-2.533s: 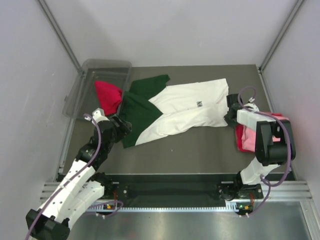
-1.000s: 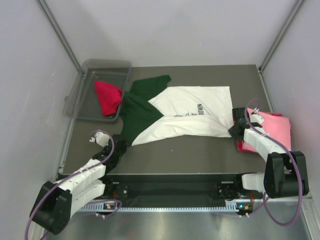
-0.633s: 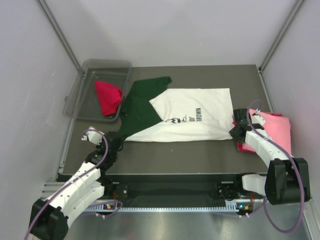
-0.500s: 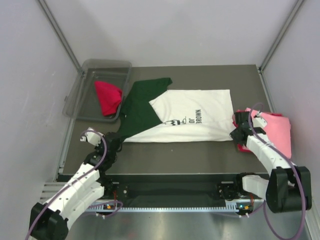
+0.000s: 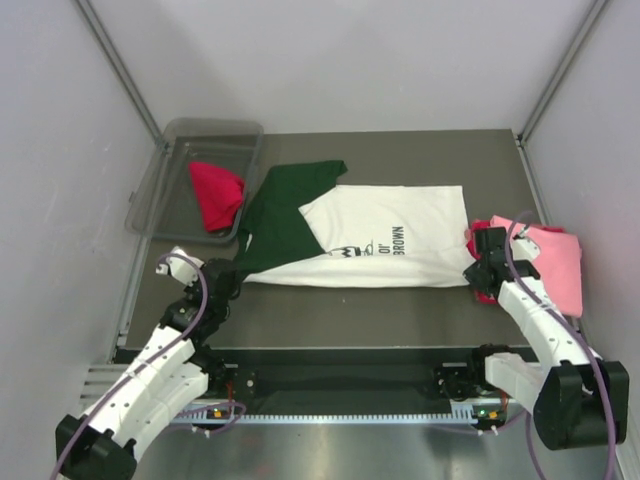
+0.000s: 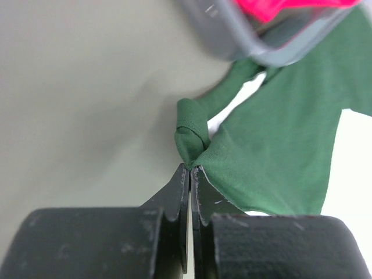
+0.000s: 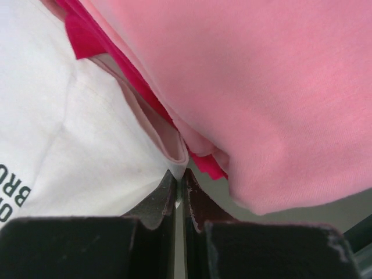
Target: Fold and stack the t-shirts
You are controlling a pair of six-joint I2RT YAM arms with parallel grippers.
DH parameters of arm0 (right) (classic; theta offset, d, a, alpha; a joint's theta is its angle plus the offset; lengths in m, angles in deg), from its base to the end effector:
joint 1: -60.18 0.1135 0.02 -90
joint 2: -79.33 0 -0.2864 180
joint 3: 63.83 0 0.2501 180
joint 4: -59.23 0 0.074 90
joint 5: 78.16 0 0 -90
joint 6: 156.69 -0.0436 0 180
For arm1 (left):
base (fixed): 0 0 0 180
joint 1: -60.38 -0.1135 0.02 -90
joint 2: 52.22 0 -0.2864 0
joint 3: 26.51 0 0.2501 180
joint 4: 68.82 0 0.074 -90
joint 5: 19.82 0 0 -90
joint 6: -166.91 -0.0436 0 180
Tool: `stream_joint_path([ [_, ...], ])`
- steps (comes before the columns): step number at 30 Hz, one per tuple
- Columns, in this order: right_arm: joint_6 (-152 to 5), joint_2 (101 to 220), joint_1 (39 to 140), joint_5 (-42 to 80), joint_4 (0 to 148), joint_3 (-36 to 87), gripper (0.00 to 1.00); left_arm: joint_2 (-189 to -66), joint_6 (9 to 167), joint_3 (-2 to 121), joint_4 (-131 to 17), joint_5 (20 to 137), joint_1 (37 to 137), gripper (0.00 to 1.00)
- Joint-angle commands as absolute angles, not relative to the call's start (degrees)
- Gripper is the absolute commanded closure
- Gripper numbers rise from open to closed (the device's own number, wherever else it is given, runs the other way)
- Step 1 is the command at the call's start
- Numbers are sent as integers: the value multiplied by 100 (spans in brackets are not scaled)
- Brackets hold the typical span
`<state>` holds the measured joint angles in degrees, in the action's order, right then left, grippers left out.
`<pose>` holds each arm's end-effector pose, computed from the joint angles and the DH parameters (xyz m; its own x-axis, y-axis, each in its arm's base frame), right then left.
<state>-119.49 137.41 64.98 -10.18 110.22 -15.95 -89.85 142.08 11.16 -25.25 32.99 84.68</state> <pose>0.1706 -0.0021 0.2120 -0.4463 0.7035 -0.5530 0.7574 0.6261 0.1852 0.1221 -0.0262 0.2137 -0.1986 -0.7036 -0.6823 -0.5997 0.6378 -0.4832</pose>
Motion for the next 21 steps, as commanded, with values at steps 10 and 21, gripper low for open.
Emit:
stream_joint_path([
  [10,-11907,13610,6528,-926,10704,-2235,100,-8501,14362,794,-2207,3159,8403,100],
  [21,-11890,13593,6537,-1119,10634,-2218,100,-8404,14047,758,-2435,3256,8412,100],
])
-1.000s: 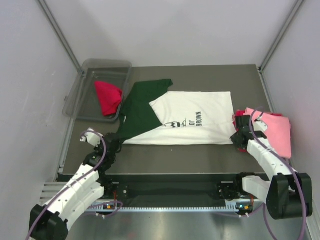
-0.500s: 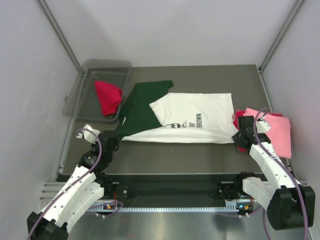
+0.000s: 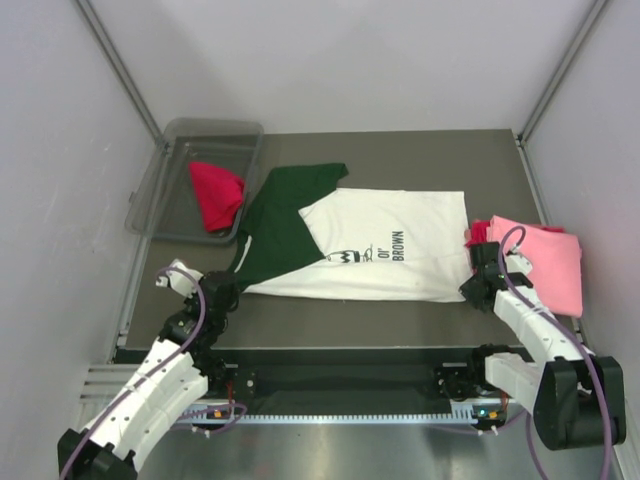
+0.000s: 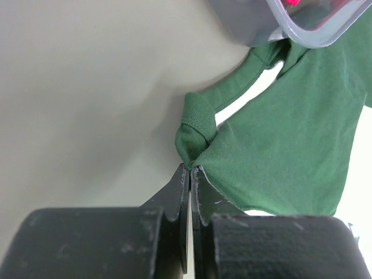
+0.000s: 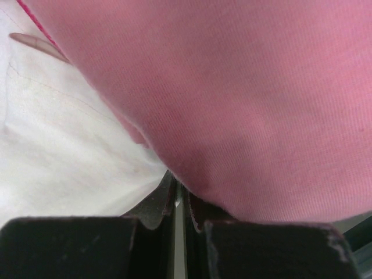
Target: Fold and stack the t-shirts
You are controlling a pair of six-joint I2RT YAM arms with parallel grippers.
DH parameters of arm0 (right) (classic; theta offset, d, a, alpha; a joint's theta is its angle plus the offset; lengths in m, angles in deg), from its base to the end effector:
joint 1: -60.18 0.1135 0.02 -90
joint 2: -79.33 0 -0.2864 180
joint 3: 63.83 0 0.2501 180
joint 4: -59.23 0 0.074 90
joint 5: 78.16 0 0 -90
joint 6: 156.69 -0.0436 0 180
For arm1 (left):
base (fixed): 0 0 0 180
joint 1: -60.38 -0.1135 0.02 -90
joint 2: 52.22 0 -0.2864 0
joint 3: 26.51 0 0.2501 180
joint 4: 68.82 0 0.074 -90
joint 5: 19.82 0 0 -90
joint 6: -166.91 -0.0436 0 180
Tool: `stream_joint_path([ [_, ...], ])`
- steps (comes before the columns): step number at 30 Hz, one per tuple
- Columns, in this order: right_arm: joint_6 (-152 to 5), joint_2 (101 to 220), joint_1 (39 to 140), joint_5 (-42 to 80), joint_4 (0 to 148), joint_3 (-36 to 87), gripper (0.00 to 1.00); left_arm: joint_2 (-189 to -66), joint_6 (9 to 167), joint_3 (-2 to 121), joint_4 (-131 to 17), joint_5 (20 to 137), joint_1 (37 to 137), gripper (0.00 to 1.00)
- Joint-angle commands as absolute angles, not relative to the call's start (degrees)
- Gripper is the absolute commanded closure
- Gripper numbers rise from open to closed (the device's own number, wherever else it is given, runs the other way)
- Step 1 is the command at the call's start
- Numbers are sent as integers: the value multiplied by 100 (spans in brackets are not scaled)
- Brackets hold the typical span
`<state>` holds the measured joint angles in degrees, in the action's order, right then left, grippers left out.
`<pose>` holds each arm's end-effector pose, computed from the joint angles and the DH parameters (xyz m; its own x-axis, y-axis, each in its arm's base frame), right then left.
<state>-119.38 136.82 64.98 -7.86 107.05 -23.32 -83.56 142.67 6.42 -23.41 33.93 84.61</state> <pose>0.1549 -0.0017 0.1779 -0.4954 0.7098 -0.5007 0.7561 0.6361 0.1538 0.1056 -0.0192 0.1938 -0.2063 -0.7136 -0.6695 -0.5996 0.6329 -0.4898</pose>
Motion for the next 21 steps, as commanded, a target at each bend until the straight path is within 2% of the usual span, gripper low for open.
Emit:
stream_joint_path([
  [1,-11864,13610,6537,-1145,10651,-2157,100,-8421,13976,872,-2470,3247,8403,100],
  [6,-11671,13830,6519,-1295,10914,-1174,100,-8948,13510,1565,-2857,3089,8403,100],
  [9,-11609,14111,6493,-1356,11432,-146,100,-9500,13273,2435,-2901,2923,8385,100],
  [12,-11521,14208,6493,-1409,12004,1014,100,-9968,12886,3898,-2806,2878,8298,100],
  [17,-11179,13717,6484,-1348,12690,2753,100,-10118,12062,5651,-2568,2921,8280,100],
  [21,-10845,13014,6493,-1120,12717,3398,100,-9811,11567,6723,-2682,3422,8288,100],
])
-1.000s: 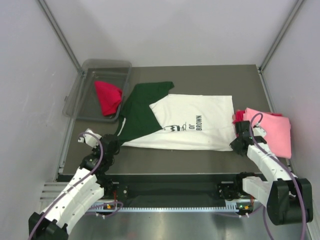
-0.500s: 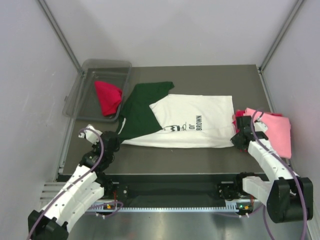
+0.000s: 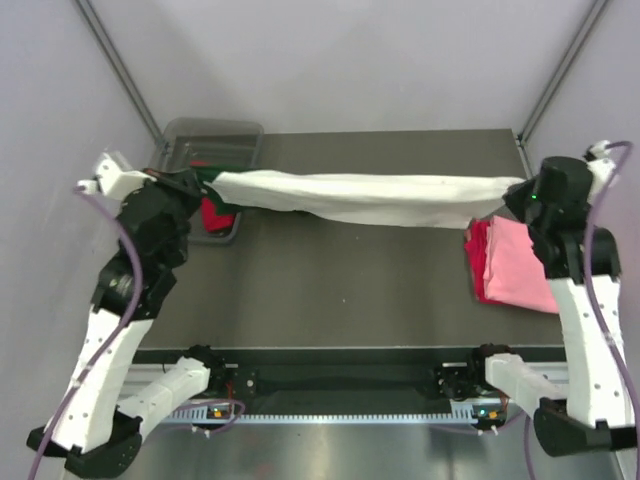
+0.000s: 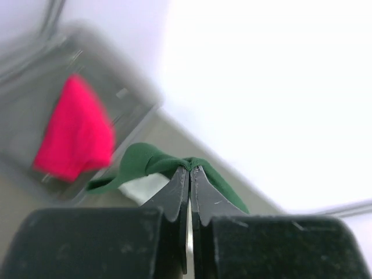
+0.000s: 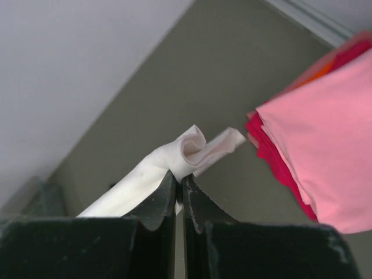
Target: Fold and stack the t-shirts
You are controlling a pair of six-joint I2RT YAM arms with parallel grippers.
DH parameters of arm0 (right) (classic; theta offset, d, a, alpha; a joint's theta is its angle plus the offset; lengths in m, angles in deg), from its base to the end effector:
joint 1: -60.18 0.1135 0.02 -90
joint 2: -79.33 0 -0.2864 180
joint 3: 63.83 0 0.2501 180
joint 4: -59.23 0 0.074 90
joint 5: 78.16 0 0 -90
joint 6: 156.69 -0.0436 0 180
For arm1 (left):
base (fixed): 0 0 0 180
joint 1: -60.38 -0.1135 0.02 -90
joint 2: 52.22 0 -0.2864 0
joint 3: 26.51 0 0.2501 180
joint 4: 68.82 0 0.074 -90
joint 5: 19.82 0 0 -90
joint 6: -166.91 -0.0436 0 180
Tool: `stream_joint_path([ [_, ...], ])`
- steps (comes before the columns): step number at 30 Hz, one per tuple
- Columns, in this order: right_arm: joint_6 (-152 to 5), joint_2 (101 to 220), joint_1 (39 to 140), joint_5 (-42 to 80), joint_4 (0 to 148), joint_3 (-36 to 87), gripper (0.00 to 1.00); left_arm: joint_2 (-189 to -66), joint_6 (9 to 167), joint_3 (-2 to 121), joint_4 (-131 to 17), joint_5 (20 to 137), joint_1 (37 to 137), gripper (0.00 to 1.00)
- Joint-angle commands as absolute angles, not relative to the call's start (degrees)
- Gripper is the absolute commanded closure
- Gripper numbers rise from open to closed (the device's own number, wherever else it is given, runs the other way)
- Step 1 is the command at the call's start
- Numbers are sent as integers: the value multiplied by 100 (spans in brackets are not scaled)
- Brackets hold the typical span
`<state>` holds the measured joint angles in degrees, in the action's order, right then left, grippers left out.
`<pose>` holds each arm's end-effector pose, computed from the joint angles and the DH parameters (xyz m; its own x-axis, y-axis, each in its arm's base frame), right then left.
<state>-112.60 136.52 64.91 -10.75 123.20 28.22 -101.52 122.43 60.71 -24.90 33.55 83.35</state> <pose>0.1707 -0.0027 0.4416 -0.1518 0.6528 -0.7421 0.5280 0.6883 0.4975 0.1381 -0.0303 0.4729 0.0989 -0.6638 -0.7413 -0.2320 0.7091 -0.6659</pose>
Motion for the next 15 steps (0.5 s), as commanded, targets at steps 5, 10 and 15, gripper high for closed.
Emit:
stream_joint_path([
  [5,-10791,12152,6484,-750,12830,4065,100,-9573,11637,7568,-2350,4169,8288,100],
  [10,-10686,12098,6484,-723,13340,4804,100,-9599,11673,8404,-1970,4319,8280,100],
  [15,-10589,12265,6493,-741,13394,5034,100,-9801,11690,8441,-1855,4144,8288,100],
])
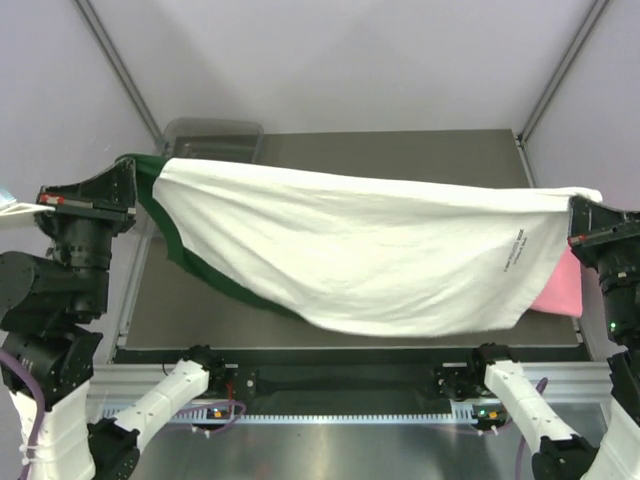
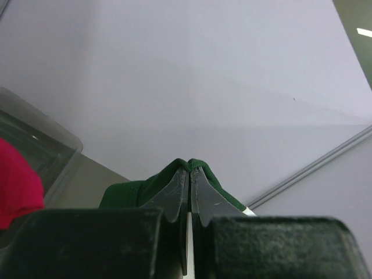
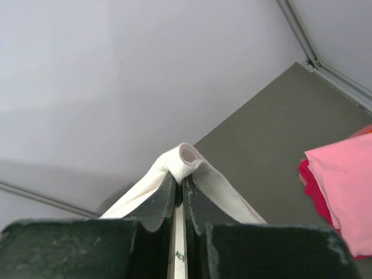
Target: Fold and stack the t-shirts
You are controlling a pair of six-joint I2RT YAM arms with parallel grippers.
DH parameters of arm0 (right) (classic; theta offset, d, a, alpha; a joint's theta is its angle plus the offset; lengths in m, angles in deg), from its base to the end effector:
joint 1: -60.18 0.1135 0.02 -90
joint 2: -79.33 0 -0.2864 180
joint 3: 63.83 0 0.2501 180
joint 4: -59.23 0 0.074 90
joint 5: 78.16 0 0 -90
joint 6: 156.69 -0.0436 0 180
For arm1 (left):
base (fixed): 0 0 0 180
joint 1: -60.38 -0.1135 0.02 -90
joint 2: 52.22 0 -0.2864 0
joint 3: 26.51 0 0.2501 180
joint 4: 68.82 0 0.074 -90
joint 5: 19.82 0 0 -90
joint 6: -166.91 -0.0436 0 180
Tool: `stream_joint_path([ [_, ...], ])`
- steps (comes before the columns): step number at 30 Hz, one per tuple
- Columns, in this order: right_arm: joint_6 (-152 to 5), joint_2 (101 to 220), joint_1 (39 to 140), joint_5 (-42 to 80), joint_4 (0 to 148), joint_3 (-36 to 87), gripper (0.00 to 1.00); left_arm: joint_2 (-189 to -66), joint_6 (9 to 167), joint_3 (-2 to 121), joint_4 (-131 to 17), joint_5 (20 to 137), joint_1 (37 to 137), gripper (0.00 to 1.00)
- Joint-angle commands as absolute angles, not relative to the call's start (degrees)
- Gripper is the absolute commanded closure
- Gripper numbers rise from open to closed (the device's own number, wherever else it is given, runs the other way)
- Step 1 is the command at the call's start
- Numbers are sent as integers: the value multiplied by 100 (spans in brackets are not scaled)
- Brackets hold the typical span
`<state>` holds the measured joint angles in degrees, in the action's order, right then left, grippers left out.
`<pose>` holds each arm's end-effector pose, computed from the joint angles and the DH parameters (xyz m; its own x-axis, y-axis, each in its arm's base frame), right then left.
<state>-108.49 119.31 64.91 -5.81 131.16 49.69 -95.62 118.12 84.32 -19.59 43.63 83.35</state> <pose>-0.0120 -0.0143 0.5406 0.1698 0.6514 -0.7395 0.1479 0.7251 0.6726 0.0216 0.0120 0.5765 0.2439 -0.7435 -0.6227 0.1580 0.6640 -0.7309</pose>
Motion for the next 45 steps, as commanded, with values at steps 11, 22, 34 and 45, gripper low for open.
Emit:
stream_joint_path([
  [11,-10449,13512,6484,-864,12147,4119,100,-11206,11760,7394,-3164,3932,8280,100],
  [22,-11028,16553,4622,2613,11679,7190,100,-14668,12673,10996,-3972,6568,6427,100],
  [34,-11231,16810,4348,3601,10292,5065,100,-14935,12991,9022,-6689,8265,5696,100],
  [45,-10642,15537,4076,3592,9729,1961,100,-12959,12560,5709,-6997,8257,5696,100],
])
